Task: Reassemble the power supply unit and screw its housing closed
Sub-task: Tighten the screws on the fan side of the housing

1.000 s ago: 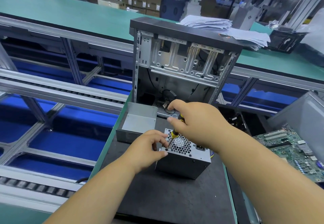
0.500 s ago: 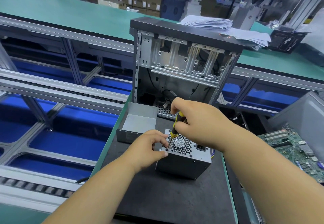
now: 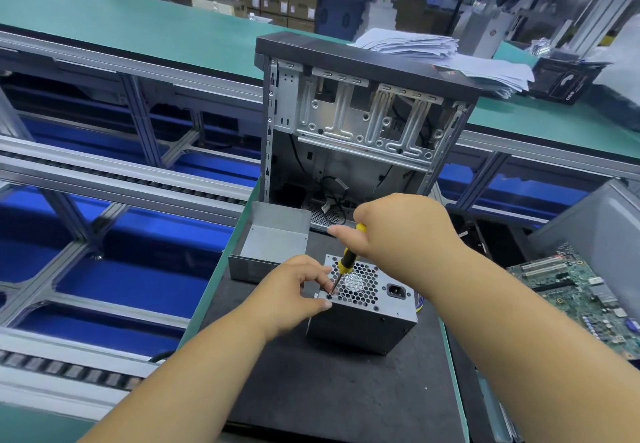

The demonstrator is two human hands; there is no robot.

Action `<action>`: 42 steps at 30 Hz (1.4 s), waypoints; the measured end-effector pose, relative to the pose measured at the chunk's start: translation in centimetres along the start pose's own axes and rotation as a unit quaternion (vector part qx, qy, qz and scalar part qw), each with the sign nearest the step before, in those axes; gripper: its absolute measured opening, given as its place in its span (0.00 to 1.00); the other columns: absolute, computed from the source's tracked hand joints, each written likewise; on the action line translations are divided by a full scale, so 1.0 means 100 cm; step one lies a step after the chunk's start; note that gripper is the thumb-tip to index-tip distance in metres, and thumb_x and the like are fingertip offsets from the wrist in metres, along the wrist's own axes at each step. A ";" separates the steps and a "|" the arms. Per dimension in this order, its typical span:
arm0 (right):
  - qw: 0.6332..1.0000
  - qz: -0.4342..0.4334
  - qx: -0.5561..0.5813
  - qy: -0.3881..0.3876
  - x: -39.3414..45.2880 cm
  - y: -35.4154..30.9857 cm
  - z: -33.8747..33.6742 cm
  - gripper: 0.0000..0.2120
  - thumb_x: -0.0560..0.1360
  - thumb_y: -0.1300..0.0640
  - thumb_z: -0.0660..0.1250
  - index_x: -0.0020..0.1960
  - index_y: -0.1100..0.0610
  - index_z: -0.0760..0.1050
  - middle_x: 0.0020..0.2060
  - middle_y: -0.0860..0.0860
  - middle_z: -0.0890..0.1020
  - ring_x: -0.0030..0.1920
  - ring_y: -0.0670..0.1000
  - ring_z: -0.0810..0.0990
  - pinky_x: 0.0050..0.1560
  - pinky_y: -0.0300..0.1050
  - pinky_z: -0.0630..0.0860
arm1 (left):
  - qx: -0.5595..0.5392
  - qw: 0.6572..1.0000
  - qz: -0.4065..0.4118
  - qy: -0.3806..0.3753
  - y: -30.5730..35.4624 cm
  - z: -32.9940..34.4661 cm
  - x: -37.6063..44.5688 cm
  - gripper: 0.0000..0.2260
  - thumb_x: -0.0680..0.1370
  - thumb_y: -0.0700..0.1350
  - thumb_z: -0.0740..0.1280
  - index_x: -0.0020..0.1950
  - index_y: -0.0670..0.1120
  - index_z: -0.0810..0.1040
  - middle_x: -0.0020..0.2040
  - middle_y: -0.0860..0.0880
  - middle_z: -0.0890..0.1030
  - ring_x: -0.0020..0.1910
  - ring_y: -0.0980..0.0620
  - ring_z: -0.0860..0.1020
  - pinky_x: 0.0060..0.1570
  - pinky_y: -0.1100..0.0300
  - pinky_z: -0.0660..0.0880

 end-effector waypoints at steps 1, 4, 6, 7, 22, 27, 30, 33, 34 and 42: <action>1.000 0.006 0.010 0.007 -0.001 0.000 0.001 0.26 0.78 0.31 0.49 0.33 0.50 0.60 0.27 0.47 0.69 0.27 0.46 0.65 0.27 0.42 0.59 | 0.003 1.000 0.001 0.000 0.000 0.000 0.000 0.09 0.69 0.41 0.78 0.41 0.55 0.83 0.53 0.60 0.78 0.53 0.72 0.75 0.46 0.79 0.65; 0.995 -0.012 0.101 0.007 -0.005 -0.002 0.005 0.18 0.78 0.36 0.54 0.40 0.49 0.64 0.35 0.46 0.72 0.34 0.50 0.71 0.31 0.45 0.64 | 0.012 1.000 0.004 -0.004 0.001 0.000 0.000 0.10 0.69 0.42 0.78 0.41 0.56 0.83 0.53 0.61 0.78 0.47 0.73 0.74 0.44 0.77 0.66; 0.983 -0.053 0.178 -0.009 -0.005 -0.005 0.005 0.09 0.78 0.46 0.59 0.49 0.50 0.70 0.43 0.46 0.74 0.41 0.51 0.74 0.36 0.46 0.68 | 0.016 1.000 0.000 -0.007 0.000 0.000 0.000 0.09 0.69 0.42 0.78 0.41 0.56 0.83 0.52 0.63 0.77 0.47 0.74 0.74 0.44 0.77 0.66; 0.977 -0.069 0.202 -0.014 -0.005 -0.006 0.003 0.07 0.78 0.49 0.61 0.54 0.50 0.71 0.45 0.45 0.75 0.43 0.50 0.75 0.38 0.45 0.70 | 0.019 1.000 -0.003 -0.006 0.000 0.000 0.000 0.09 0.69 0.43 0.78 0.42 0.56 0.83 0.52 0.65 0.77 0.46 0.74 0.74 0.44 0.76 0.66; 0.983 -0.075 0.165 -0.008 -0.005 -0.001 0.002 0.10 0.79 0.44 0.60 0.58 0.43 0.73 0.36 0.42 0.74 0.40 0.48 0.74 0.37 0.45 0.68 | 0.023 1.000 -0.007 -0.002 0.002 -0.001 0.000 0.08 0.69 0.43 0.78 0.42 0.54 0.83 0.52 0.61 0.77 0.47 0.75 0.73 0.43 0.77 0.66; 0.986 -0.077 0.145 -0.024 -0.007 -0.002 0.003 0.09 0.79 0.42 0.57 0.51 0.45 0.73 0.39 0.44 0.77 0.41 0.48 0.75 0.35 0.44 0.66 | 0.009 1.000 -0.010 -0.008 0.002 -0.001 0.000 0.09 0.69 0.42 0.78 0.41 0.55 0.83 0.51 0.64 0.77 0.49 0.73 0.74 0.45 0.74 0.66; 0.980 -0.094 0.175 -0.023 -0.010 -0.004 -0.001 0.04 0.78 0.49 0.59 0.52 0.47 0.69 0.43 0.44 0.76 0.41 0.49 0.75 0.36 0.45 0.68 | 0.021 1.000 -0.016 -0.010 0.001 -0.002 0.000 0.09 0.69 0.44 0.78 0.42 0.57 0.83 0.51 0.68 0.75 0.51 0.74 0.73 0.47 0.72 0.66; 0.981 -0.105 0.162 -0.013 -0.009 -0.006 -0.003 0.05 0.80 0.49 0.61 0.48 0.49 0.67 0.42 0.45 0.75 0.41 0.51 0.74 0.37 0.47 0.69 | 0.022 1.000 -0.013 -0.010 0.002 -0.001 0.000 0.11 0.69 0.44 0.78 0.42 0.59 0.82 0.52 0.68 0.75 0.53 0.73 0.74 0.47 0.71 0.66; 0.982 -0.101 0.158 -0.012 -0.009 -0.006 -0.003 0.07 0.80 0.47 0.62 0.48 0.50 0.68 0.41 0.45 0.75 0.41 0.51 0.74 0.38 0.47 0.69 | 0.022 1.000 -0.012 -0.010 0.003 -0.001 0.001 0.11 0.69 0.44 0.78 0.42 0.60 0.82 0.52 0.68 0.75 0.53 0.73 0.74 0.47 0.72 0.65; 0.995 -0.055 0.083 -0.023 -0.006 -0.001 0.003 0.19 0.79 0.38 0.59 0.43 0.53 0.65 0.31 0.47 0.68 0.35 0.52 0.70 0.32 0.46 0.62 | 0.012 1.000 -0.009 -0.004 0.001 -0.001 0.001 0.09 0.69 0.43 0.78 0.41 0.56 0.83 0.52 0.62 0.77 0.54 0.71 0.75 0.47 0.75 0.66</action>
Point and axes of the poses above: each hand's wrist, its own x-axis towards the middle knuckle, its own z-axis out of the palm, y = z × x, the point moved 4 cm from there along x, towards the middle knuckle
